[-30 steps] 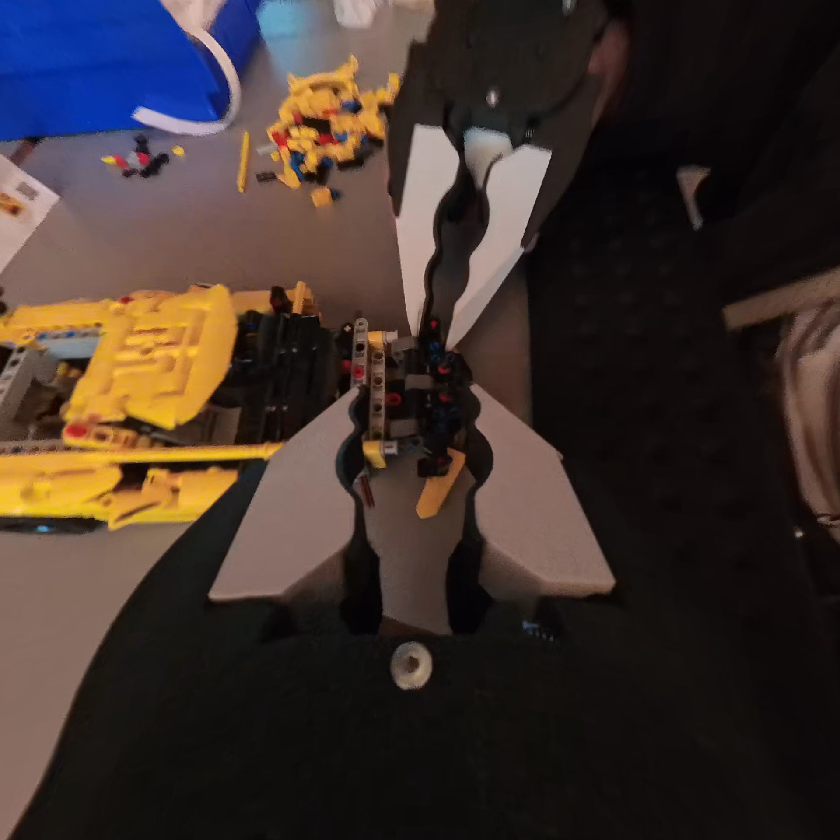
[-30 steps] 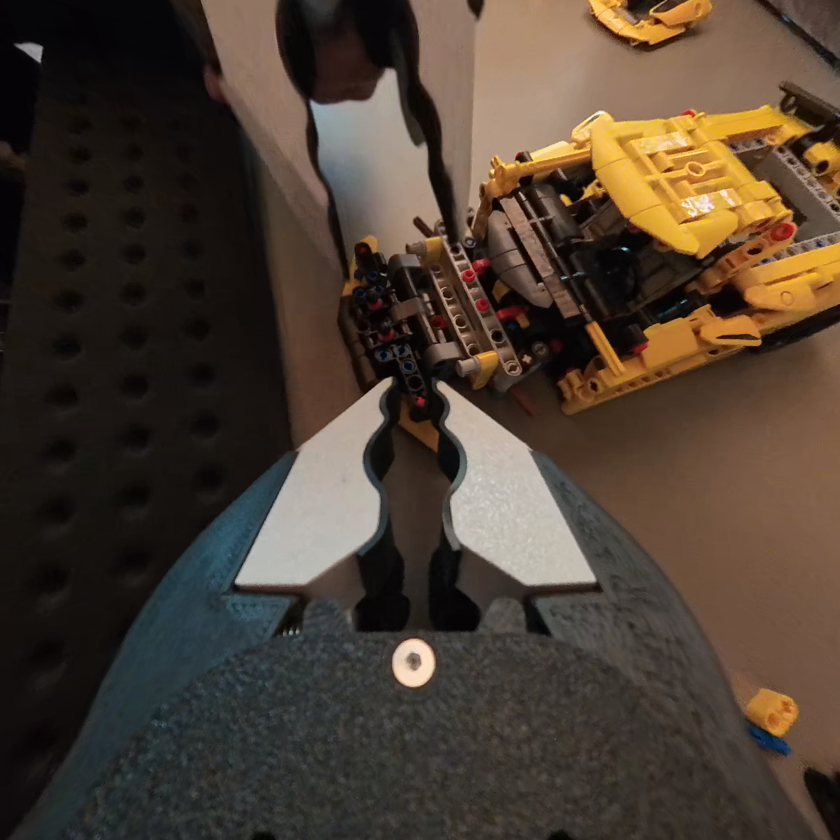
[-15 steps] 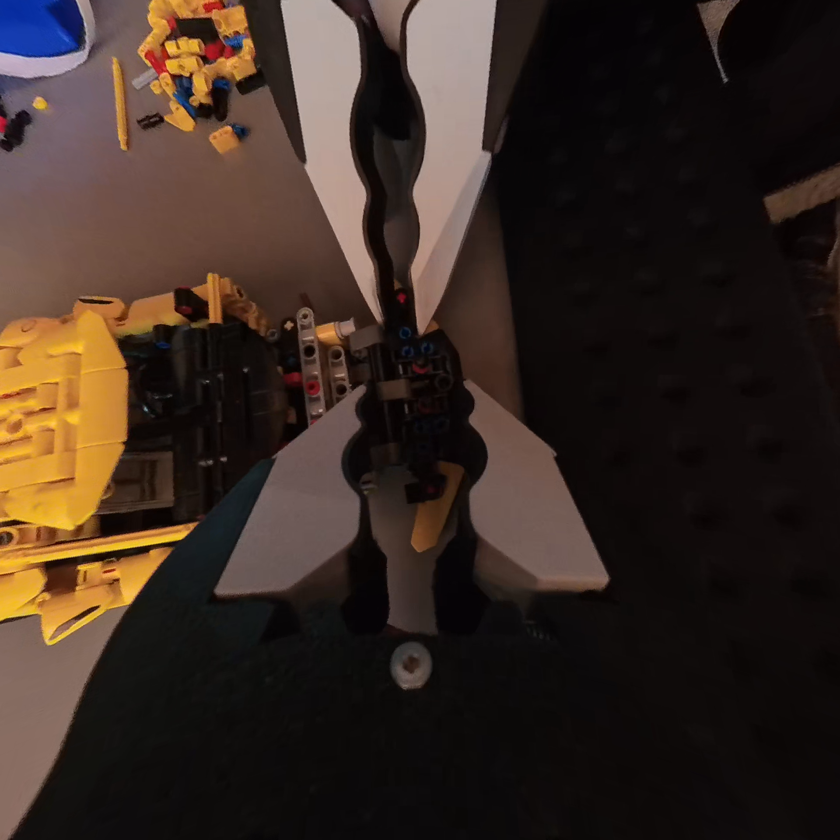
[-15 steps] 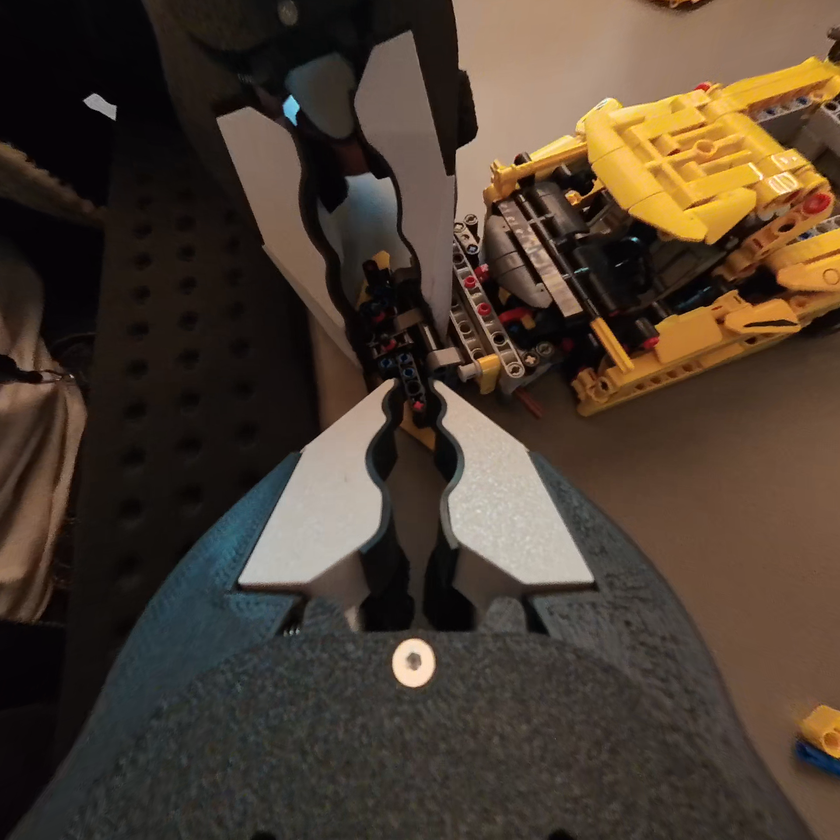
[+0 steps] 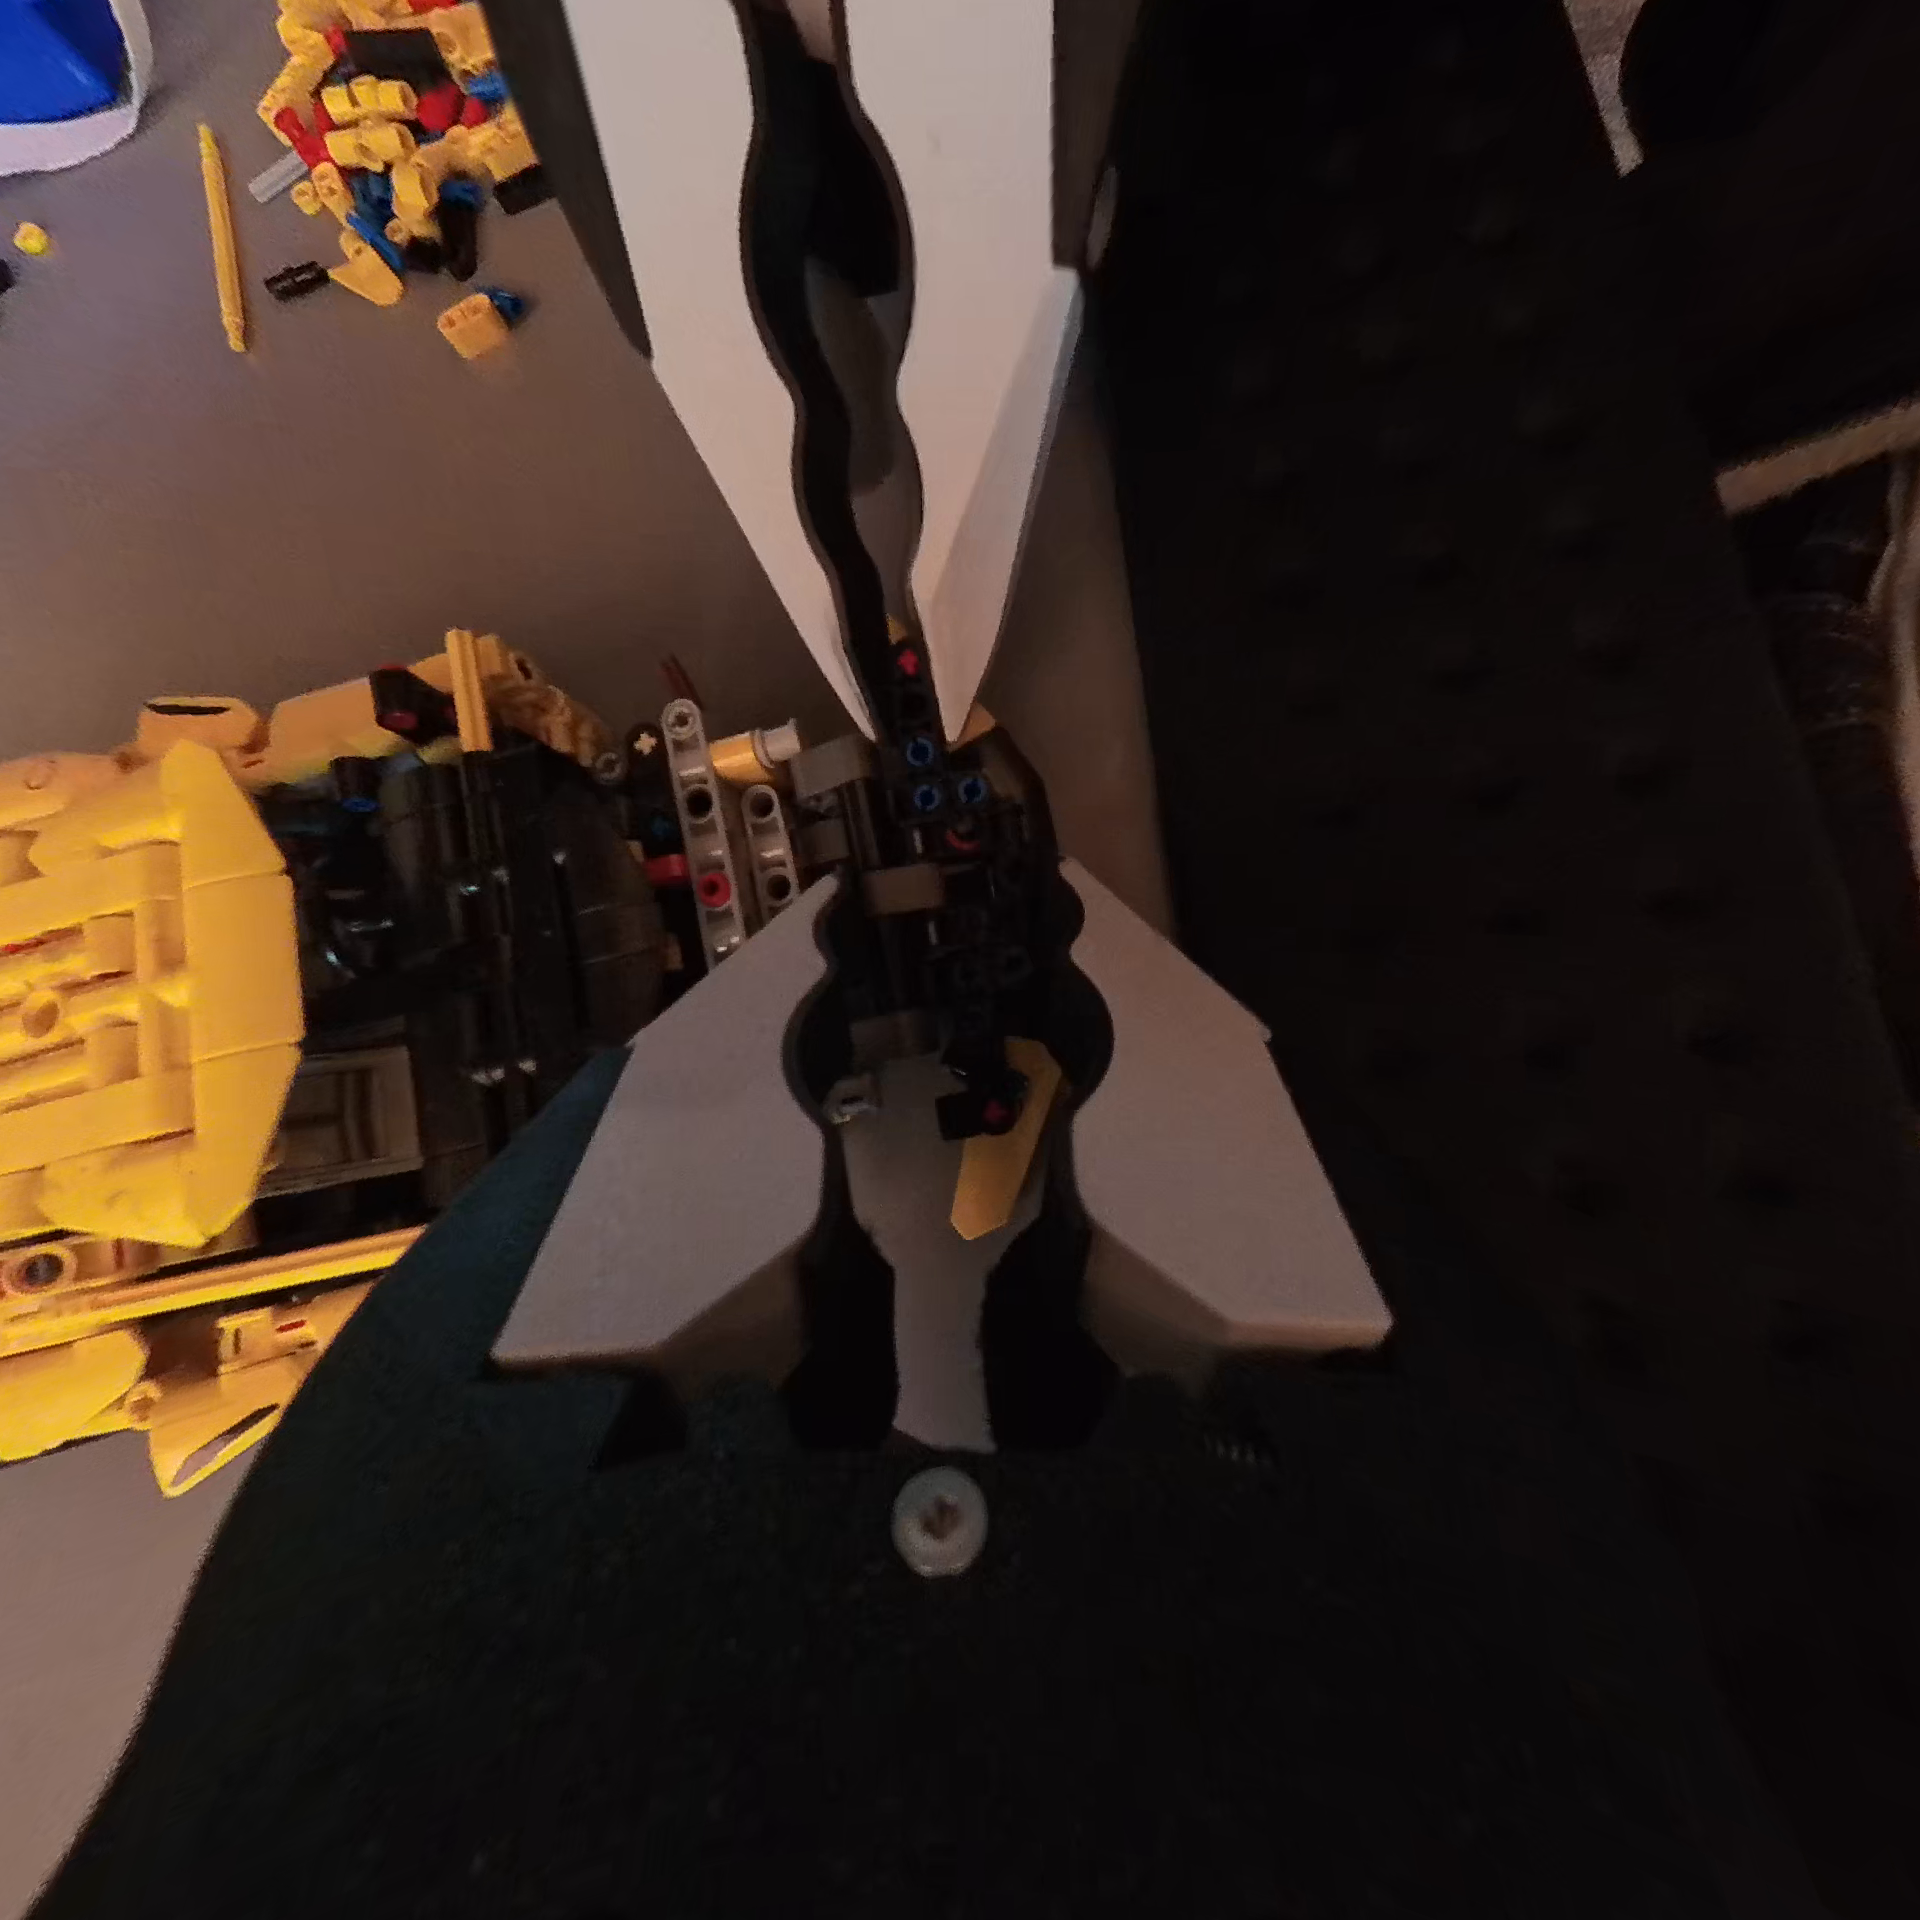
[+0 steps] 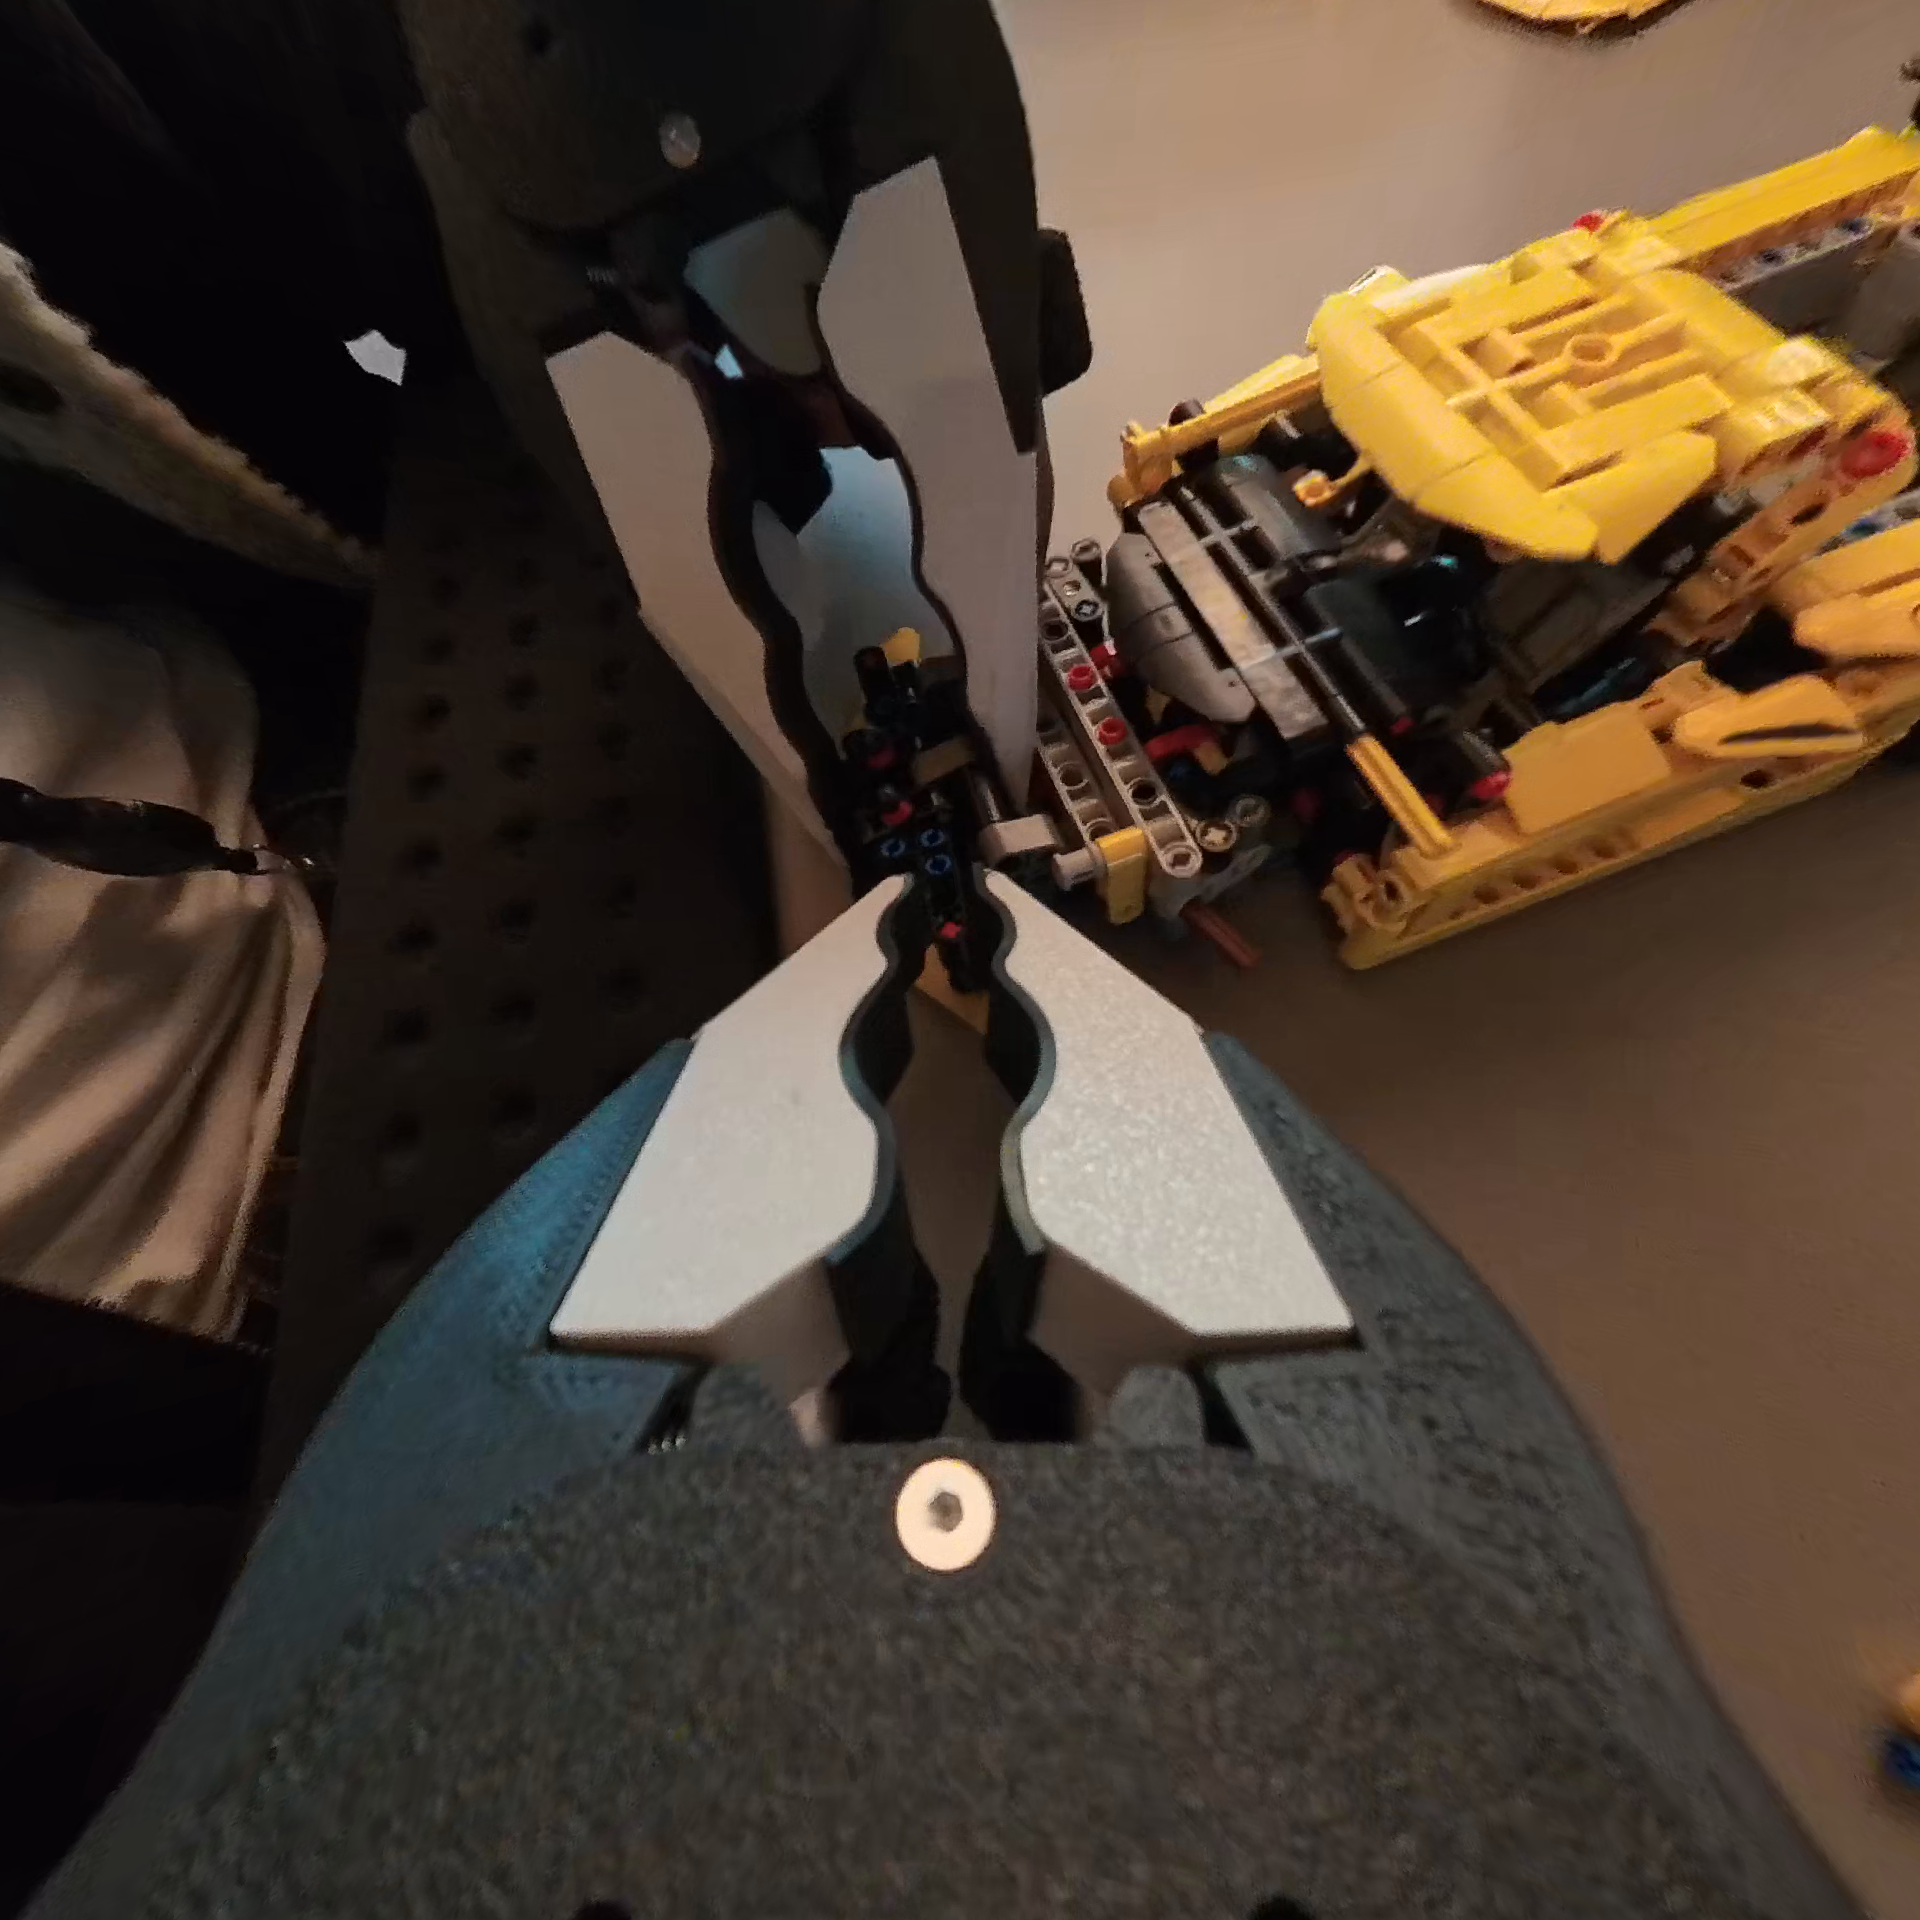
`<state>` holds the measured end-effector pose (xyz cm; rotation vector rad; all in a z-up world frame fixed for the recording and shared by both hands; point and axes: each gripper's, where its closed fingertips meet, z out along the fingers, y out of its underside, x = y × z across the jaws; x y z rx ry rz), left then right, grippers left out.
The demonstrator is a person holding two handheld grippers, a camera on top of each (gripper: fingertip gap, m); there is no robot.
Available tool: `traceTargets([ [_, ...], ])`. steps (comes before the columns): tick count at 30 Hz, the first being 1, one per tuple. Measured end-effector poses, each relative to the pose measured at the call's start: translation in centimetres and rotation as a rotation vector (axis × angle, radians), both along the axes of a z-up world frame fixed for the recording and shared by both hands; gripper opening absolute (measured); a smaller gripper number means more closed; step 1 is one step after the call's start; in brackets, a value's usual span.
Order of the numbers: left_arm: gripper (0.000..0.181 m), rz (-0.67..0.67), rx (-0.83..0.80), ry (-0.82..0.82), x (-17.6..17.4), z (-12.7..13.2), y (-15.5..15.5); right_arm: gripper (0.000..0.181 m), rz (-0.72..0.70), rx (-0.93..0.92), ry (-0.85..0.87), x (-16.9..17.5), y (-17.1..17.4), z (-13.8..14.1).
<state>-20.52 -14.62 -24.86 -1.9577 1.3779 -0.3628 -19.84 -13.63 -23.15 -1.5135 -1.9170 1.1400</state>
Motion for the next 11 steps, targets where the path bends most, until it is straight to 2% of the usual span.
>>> traceTargets([
  [11,0.035,0.006,-0.002,0.022,0.06,-0.35,0.19,0.003,-0.010,-0.051,-0.003,0.00,0.20,0.12],
])
